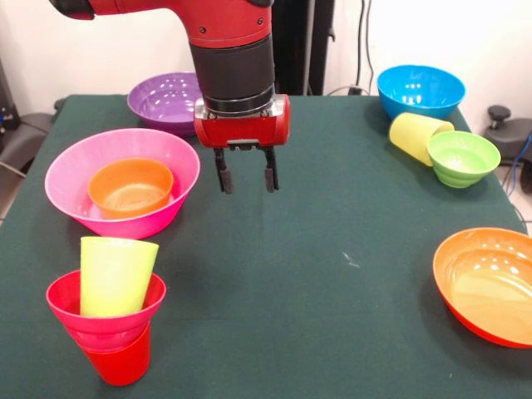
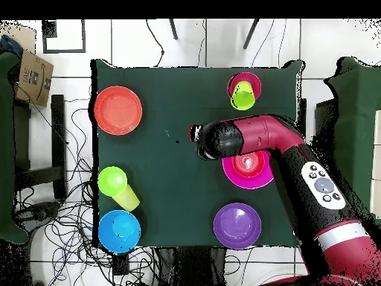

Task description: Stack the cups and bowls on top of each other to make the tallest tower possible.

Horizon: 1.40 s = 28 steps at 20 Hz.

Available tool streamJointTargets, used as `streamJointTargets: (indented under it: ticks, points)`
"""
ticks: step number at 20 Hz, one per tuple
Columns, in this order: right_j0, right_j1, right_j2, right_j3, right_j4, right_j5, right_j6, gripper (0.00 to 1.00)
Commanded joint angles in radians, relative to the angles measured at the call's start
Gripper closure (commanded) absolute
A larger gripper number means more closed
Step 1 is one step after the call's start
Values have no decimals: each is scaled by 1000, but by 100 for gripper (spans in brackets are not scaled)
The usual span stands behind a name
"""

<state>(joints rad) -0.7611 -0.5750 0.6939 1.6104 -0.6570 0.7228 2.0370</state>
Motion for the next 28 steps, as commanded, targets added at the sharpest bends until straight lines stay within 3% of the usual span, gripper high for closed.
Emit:
streamJointTargets:
  ticks: [1,5,13,19,22,28]
  points:
    - [25,26,-17,-73,72,327,-242,0]
    - [24,36,-3,-80,76,328,-258,0]
    - [45,-19,1,-12,76,281,-138,0]
    - [109,-26,-38,-41,65,206,11,0]
    - [148,-10,-77,-41,88,135,156,0]
    - [229,6,-162,-73,135,42,325,0]
